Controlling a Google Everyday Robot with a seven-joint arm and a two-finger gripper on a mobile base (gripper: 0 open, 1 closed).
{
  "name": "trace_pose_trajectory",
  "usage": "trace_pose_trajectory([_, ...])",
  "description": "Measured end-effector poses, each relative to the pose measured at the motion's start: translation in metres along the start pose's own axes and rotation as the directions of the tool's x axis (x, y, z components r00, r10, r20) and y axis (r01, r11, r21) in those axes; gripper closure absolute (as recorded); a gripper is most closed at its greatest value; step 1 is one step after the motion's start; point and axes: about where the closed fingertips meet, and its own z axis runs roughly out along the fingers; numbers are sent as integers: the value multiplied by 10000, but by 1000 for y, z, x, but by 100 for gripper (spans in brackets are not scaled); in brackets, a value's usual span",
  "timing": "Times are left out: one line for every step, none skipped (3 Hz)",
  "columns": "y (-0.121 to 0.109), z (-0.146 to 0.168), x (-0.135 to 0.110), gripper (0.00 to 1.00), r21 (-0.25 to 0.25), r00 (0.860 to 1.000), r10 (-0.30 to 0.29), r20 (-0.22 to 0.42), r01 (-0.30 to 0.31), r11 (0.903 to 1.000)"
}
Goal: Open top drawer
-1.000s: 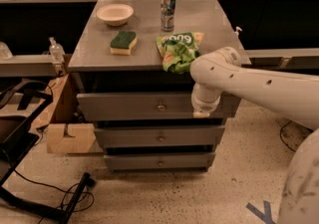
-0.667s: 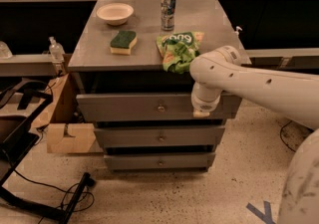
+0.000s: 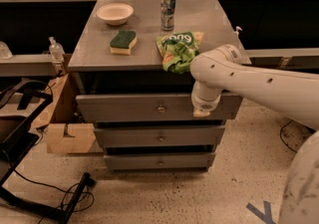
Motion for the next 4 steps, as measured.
trace_pose_trajectory([0,0,0,100,0,10000,0,0,0,10000])
trace_pose_trajectory([0,0,0,100,0,10000,0,0,0,10000])
trace_pose_trajectory([0,-2,0,100,0,10000,0,0,0,10000])
trace_pose_trajectory([-1,-7,0,100,0,10000,0,-1,0,10000])
